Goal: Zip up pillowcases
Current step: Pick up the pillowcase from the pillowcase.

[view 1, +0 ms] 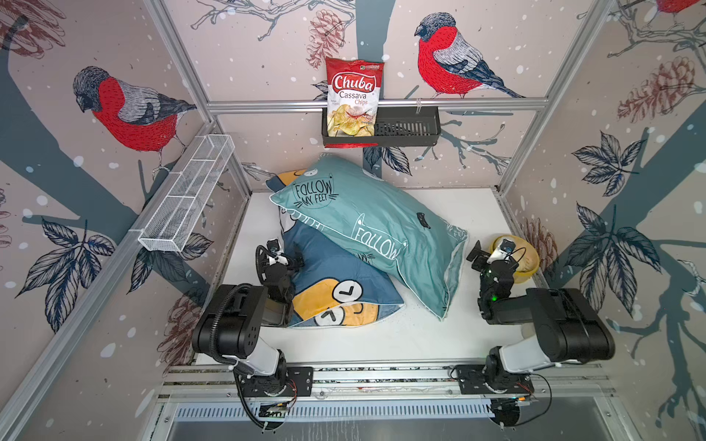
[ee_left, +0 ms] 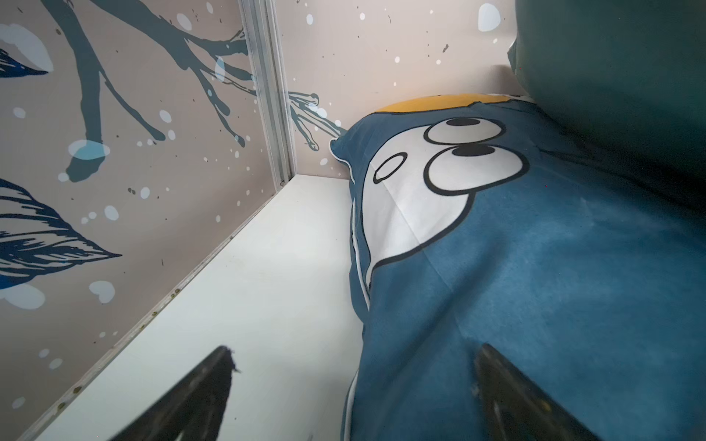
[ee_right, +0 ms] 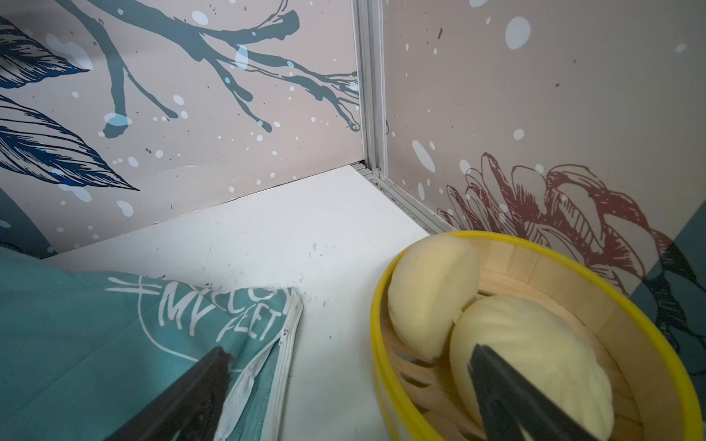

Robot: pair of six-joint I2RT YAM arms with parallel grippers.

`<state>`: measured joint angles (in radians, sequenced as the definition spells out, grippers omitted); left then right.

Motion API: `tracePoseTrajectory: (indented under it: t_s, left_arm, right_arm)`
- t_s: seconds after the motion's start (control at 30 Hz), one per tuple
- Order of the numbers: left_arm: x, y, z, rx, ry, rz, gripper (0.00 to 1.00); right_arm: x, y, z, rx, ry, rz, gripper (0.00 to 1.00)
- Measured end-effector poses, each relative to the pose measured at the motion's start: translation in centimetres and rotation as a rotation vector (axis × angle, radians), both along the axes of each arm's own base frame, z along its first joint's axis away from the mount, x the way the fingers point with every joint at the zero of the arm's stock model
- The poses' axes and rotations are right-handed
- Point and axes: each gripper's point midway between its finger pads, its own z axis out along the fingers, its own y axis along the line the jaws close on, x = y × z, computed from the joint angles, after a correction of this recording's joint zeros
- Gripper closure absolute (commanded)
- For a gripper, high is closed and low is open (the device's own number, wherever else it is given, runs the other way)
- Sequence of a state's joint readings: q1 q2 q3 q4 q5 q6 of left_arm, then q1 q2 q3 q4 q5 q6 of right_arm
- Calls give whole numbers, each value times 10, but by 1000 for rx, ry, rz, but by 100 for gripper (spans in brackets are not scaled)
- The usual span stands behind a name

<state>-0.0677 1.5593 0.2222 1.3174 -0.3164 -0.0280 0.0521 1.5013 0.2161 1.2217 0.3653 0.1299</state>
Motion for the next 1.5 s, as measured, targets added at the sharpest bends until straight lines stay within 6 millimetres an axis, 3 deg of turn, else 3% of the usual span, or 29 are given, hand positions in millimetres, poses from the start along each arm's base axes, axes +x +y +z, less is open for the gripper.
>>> tracePoseTrajectory:
  t_s: [1.0,1.1,1.17,1.3,1.4,1.5]
  left_arm:
    - [-2,0,4,1,-6,0,3]
    - [-17,0,42,-2,-94,23,3]
    - [-33,2,84,-27,-204,46,3]
    - [-57,-10,170,-200,-383,-21,3]
    - [-71,-37,186,-386,-387,-162,3]
    - [-77,-76,167,-583,-274,-316,3]
  right_arm:
    - [1,1,4,-1,-2,11,0]
    - [11,10,38,3,-41,44,0]
    - [13,14,63,12,-72,66,1]
    - [10,22,90,57,-32,116,1]
    - [6,35,101,110,19,189,1]
    - [2,47,102,155,86,250,1]
